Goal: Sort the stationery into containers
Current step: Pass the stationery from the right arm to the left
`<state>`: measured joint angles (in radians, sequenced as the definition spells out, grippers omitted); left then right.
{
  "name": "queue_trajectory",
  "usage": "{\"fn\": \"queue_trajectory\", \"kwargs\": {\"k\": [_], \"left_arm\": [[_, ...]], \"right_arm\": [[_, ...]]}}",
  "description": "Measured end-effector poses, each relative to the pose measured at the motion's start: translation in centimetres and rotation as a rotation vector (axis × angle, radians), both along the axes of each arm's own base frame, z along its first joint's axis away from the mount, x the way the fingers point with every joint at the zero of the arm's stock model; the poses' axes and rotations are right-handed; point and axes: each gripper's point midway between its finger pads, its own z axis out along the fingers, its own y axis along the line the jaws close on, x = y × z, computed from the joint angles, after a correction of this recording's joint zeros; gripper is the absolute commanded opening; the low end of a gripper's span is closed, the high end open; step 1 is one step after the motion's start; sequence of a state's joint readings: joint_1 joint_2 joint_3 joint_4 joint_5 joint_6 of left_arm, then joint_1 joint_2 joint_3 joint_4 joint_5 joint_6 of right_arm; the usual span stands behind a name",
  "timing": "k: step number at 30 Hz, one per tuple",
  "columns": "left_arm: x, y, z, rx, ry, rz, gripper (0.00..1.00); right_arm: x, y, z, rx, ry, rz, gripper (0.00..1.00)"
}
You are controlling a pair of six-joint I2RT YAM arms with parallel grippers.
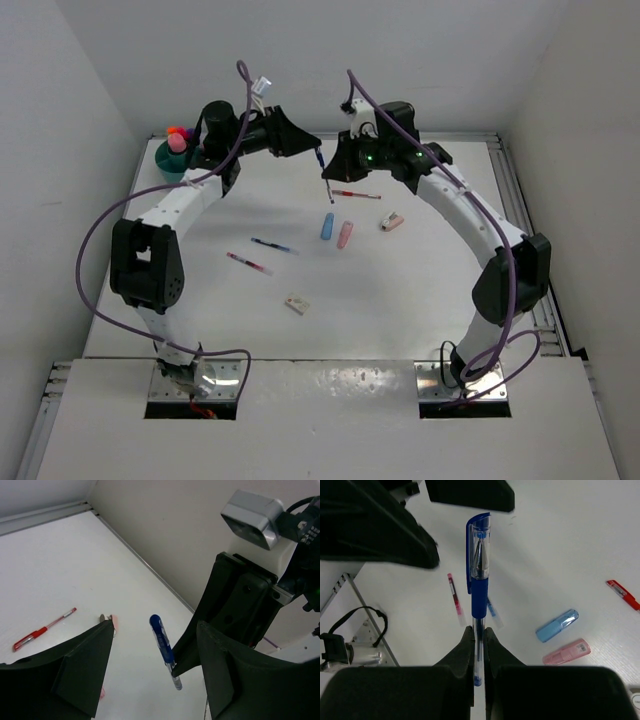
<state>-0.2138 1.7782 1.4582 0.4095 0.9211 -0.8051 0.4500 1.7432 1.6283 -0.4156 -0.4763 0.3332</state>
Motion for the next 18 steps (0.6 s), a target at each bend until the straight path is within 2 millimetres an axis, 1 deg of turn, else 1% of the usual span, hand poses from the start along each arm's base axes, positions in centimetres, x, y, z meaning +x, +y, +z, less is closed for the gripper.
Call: {"fn": "queue_trajectory", "kwargs": {"k": [2,3,5,6,7,8,9,10,11,13,15,16,18], "left_arm": [[-0.5,-1.0,-0.1,0.006,0.005,-0.022,0.63],[-0.7,-1.5,-0.2,0.009,0.007,-0.033,0.51],[-0.9,-2.0,-0.3,0.014,0.007,-0.045,0.36],[-1.0,-2.3,-0.4,0.017,0.007,-0.050,0.21],[-1.0,-2.4,-0.5,0.019,0.010,-0.052,0.11],[-1.0,-2.4,-0.5,0.021,0.011,-0.052,0.03],[-1.0,-2.3,-0.4,0.022,0.016,-0.056,0.00],[-0.8,-2.1,-0.2,0.026,0.008,-0.047,0.00],[-0.4,-1.7,-0.1,0.031,0.001,-0.037,0.00],[1.4,0.3,0.2,0.059,-0.020,0.018,0.00],[4.5,3.8,1.0,0.109,-0.059,0.128,0.00],[6.5,6.1,1.6,0.148,-0.096,0.202,0.00],[10.5,12.1,2.8,0.247,-0.181,0.404,0.00]], "right_arm": [[0.1,0.1,0.3,0.004,-0.011,0.000,0.00],[0.1,0.2,0.5,0.006,-0.014,0.001,0.00],[0.1,0.4,0.6,0.009,-0.021,0.005,0.00],[0.1,0.4,0.7,0.009,-0.022,0.005,0.01],[0.1,0.5,0.7,0.009,-0.021,0.007,0.06],[0.1,0.5,0.6,0.007,-0.022,0.006,0.21],[0.2,0.4,0.5,0.001,-0.024,0.001,0.29],[0.3,0.4,0.4,-0.002,-0.023,0.000,0.45],[0.3,0.2,0.3,-0.002,-0.014,-0.009,0.48],[0.6,-0.3,0.1,-0.011,-0.009,-0.027,0.52],[1.3,-1.5,-0.3,-0.024,-0.006,-0.066,0.53],[1.7,-2.4,-0.7,-0.034,-0.002,-0.092,0.53],[2.5,-4.6,-1.8,-0.063,0.009,-0.152,0.53]]}}
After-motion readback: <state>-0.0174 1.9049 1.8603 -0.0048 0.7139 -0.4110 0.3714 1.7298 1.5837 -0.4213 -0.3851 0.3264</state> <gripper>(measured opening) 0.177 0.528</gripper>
